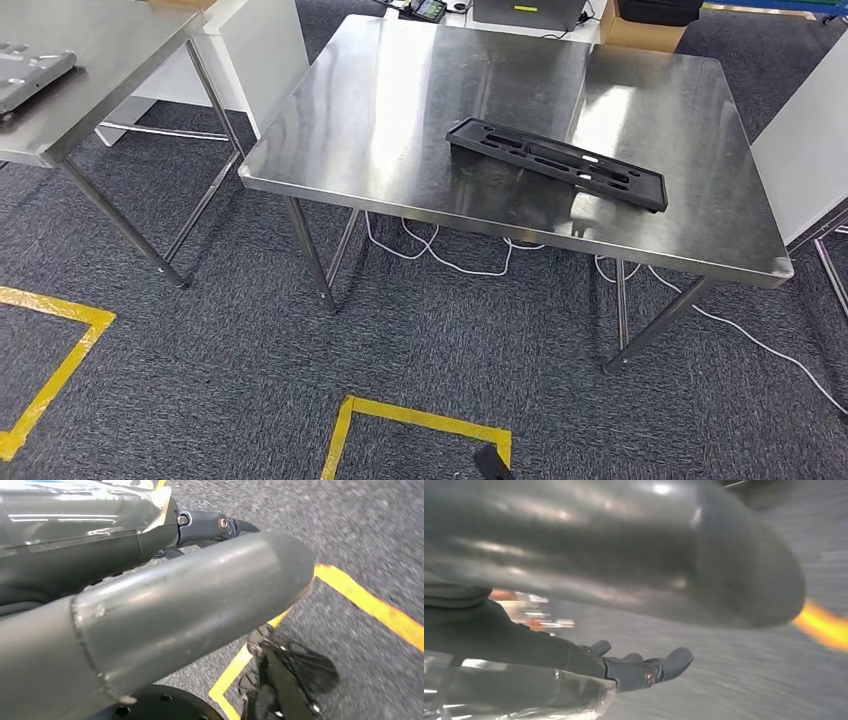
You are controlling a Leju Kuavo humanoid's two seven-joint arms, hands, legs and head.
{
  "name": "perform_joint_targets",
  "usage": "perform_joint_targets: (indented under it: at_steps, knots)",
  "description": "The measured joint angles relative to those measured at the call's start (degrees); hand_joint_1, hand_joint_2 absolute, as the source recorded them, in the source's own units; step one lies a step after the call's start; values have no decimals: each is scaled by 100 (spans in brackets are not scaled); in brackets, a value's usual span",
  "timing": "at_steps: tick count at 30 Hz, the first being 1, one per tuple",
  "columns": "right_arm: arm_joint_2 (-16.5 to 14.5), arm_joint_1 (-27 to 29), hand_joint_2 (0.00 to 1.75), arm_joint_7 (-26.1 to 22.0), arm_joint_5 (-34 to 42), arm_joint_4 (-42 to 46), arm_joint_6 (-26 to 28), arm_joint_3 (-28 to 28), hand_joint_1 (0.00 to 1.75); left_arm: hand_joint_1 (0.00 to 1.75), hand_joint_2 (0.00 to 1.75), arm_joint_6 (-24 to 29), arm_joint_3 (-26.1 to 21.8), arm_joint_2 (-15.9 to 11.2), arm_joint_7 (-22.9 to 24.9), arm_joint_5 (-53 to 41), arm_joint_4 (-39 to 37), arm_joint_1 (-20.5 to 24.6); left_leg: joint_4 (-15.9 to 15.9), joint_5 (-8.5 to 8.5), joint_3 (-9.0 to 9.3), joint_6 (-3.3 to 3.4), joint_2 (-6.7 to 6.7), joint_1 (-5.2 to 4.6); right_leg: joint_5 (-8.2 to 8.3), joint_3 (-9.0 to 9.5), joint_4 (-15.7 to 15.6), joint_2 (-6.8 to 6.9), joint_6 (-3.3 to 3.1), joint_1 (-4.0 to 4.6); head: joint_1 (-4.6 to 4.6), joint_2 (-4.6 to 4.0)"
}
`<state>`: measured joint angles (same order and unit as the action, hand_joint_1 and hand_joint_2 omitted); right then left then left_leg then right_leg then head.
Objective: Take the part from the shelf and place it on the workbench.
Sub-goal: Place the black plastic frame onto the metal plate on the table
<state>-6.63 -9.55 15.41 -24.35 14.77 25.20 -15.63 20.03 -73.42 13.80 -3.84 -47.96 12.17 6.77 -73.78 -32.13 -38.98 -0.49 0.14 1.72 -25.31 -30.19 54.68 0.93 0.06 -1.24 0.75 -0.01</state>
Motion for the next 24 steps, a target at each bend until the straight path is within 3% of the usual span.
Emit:
perform_joint_targets:
  at_steps: [2,3,5,7,8,9,11,12,13,14,15,17,19,20,21,22,23,24]
  knots:
    - [71,142,0,240,-35,-122,35,26,0,0,0,16,-1,-7,-17,3,1,3,692,243,580,-53,-8,68,62,-126,69,-2,70,-26,3,0]
    - [96,189,0,290,-47,-164,43,36,0,0,0,22,-2,-8,-25,3,1,7,1113,271,874,-66,-29,77,86,-191,120,-8,110,-29,8,1]
    - [127,233,0,340,-64,-228,50,58,0,0,0,30,-1,-7,-34,4,1,19,1600,218,1156,-40,-60,53,151,-290,194,-20,208,-13,14,0]
    - [144,257,0,376,-71,-285,52,79,0,0,0,34,-1,-7,-40,5,1,19,1650,259,1073,85,-53,-4,241,-357,188,-26,336,0,11,1]
    - [155,270,0,390,-72,-312,52,89,0,0,0,38,-1,-5,-42,7,1,20,1669,325,1013,172,-38,-27,216,-408,220,-32,367,-8,14,1]
    - [164,286,0,402,-72,-336,51,96,0,0,0,41,-1,-3,-43,9,1,20,1695,406,938,261,-21,-42,92,-490,336,-38,357,-11,1,1]
    - [181,308,0,413,-67,-371,54,103,0,0,0,40,-3,-2,-53,23,2,21,1720,573,753,377,11,-72,-418,-712,916,-51,258,-25,-22,0]
    - [184,318,0,415,-49,-382,65,109,0,0,0,31,-6,-3,-74,39,3,19,1719,650,655,404,21,-89,-679,-815,1307,-58,222,-17,-41,0]
    - [189,326,0,415,-9,-390,98,124,0,0,0,13,-14,-5,-104,64,3,17,1716,724,558,413,31,-107,-841,-869,1656,-64,224,-9,-49,0]
    - [195,336,0,393,58,-396,165,156,0,0,0,-14,-26,-4,-138,87,3,16,1712,800,462,416,39,-123,-886,-850,1881,-70,255,1,-54,0]
    - [199,348,0,345,144,-401,267,205,0,0,0,-43,-42,-4,-163,102,3,16,1709,873,372,413,43,-135,-817,-727,1910,-74,305,13,-62,0]
    - [203,357,0,128,307,-405,601,350,0,0,0,-88,-70,-2,-152,89,3,18,1699,1022,228,387,44,-149,-591,-189,1400,-75,374,35,-67,0]
    - [204,294,0,-199,389,-404,988,491,0,0,0,-114,-81,4,-94,53,3,20,1682,1166,134,335,52,-174,-610,520,454,-80,314,89,-68,0]
    - [202,237,0,-380,409,-404,1143,547,0,0,0,-134,-83,8,-79,41,3,21,1683,1237,106,307,64,-185,-671,725,113,-86,259,115,-66,0]
    - [198,175,0,-564,429,-402,1261,600,0,0,0,-164,-85,12,-89,35,3,19,1695,1304,91,278,78,-190,-715,819,-79,-90,208,145,-62,0]
    - [190,120,0,-754,451,-400,1336,659,0,0,0,-204,-86,14,-117,22,3,10,1713,1372,81,248,88,-188,-695,772,-112,-94,159,142,-50,0]
    - [173,66,0,-940,470,-397,1387,724,0,0,0,-242,-86,14,-153,5,3,1,1693,1347,54,217,78,-170,-638,722,-99,-79,110,113,-44,0]
    - [149,12,0,-1113,489,-390,1413,795,0,0,0,-280,-86,15,-186,-24,4,-9,1600,1204,7,186,62,-150,-574,669,-91,-64,39,82,-37,0]
